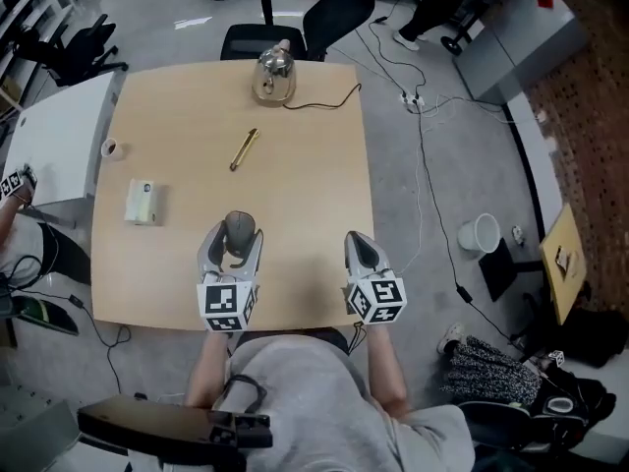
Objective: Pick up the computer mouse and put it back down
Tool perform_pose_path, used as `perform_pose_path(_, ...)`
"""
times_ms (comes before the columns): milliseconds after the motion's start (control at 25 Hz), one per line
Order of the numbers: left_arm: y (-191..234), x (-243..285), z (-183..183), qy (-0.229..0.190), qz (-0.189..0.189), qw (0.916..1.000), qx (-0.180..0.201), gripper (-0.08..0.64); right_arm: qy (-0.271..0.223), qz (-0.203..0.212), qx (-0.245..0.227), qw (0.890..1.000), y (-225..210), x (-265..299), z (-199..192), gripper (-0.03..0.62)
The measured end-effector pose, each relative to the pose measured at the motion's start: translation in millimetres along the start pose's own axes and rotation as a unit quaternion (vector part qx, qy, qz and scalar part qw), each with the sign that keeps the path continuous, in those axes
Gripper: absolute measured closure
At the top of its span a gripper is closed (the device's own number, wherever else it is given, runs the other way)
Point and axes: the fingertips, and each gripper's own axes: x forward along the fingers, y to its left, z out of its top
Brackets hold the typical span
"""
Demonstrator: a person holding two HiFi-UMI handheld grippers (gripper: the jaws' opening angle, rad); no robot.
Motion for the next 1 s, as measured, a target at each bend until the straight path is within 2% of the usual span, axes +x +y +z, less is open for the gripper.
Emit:
perform_pose_path(440, -71, 54, -22, 0.039, -0.104, 0.9933, 0.03, 0.245, -0.004, -0.082, 0.045, 0.996, -59, -35, -26, 0.586)
perform_pose_path(680, -96, 79, -52, 0.079, -0.134, 0.9875, 0.027, 0.245, 0.013, -0.105, 0.065, 0.992, -82, -47, -48, 0.585)
perform_pose_path(1000, -129, 105, -81, 0.126, -0.154, 0.9793, 0.037, 0.245, 0.036, -0.122, 0.093, 0.988, -118, -57, -71, 0.586)
